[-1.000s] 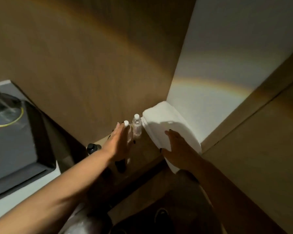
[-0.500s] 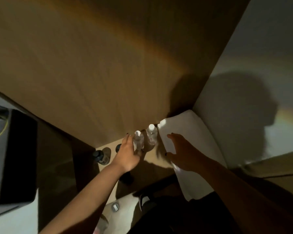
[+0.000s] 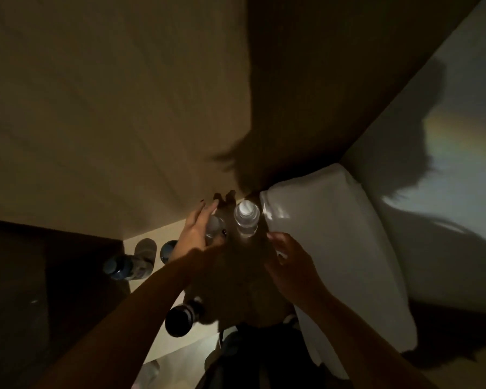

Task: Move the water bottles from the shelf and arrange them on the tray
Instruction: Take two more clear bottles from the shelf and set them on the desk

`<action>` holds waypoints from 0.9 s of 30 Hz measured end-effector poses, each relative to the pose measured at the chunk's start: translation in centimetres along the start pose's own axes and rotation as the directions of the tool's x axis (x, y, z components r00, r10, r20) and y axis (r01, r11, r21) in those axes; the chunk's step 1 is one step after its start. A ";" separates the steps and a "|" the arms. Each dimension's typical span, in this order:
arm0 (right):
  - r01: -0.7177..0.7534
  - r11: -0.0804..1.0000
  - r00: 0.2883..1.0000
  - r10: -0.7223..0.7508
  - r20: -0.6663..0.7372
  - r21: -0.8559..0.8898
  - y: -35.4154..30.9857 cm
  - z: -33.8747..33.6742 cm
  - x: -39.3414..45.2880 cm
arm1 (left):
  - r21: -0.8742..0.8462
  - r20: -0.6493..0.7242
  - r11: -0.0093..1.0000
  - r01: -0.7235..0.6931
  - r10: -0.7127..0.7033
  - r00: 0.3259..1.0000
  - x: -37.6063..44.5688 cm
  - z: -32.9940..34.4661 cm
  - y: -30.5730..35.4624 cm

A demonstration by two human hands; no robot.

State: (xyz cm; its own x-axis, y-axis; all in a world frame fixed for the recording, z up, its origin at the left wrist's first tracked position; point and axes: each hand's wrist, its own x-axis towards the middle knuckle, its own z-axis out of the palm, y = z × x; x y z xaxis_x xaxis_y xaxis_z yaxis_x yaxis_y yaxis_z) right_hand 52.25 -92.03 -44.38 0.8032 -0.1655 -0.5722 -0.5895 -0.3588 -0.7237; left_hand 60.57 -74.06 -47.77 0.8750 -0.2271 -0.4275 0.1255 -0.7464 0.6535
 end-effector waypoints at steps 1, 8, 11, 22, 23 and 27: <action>-0.015 1.000 1.000 0.015 -0.008 0.014 0.8 0.2 0.9 | 0.000 -0.019 1.000 0.008 -0.008 1.000 0.9 0.6 -0.3; -0.021 1.000 1.000 0.021 -0.015 -0.007 5.0 1.3 4.9 | 0.029 -0.118 0.999 0.016 -0.013 0.993 4.4 4.6 -2.7; -0.040 0.999 0.999 0.040 -0.011 -0.010 6.6 1.8 5.1 | -0.091 -0.100 0.986 0.141 -0.150 0.984 5.3 4.9 -3.1; 0.055 0.997 0.989 -0.046 0.143 -0.058 5.1 2.1 5.6 | 0.102 -0.137 0.966 0.236 -0.221 0.965 1.5 2.0 -3.4; 0.071 0.996 0.984 -0.061 0.168 -0.049 4.6 2.7 5.6 | 0.140 -0.139 0.967 0.213 -0.194 0.971 0.8 1.6 -3.2; 0.184 0.974 0.936 -0.133 0.326 -0.131 3.5 5.0 6.4 | 0.163 -0.148 0.981 0.101 -0.077 0.986 -1.8 -0.7 -1.8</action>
State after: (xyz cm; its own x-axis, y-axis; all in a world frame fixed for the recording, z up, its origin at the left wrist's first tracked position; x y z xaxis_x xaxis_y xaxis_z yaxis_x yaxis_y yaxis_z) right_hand 54.92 -89.73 -52.47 0.8022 0.1922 -0.5652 -0.4155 -0.5001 -0.7598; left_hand 59.09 -71.88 -47.76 0.9222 -0.0742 -0.3796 0.1353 -0.8576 0.4963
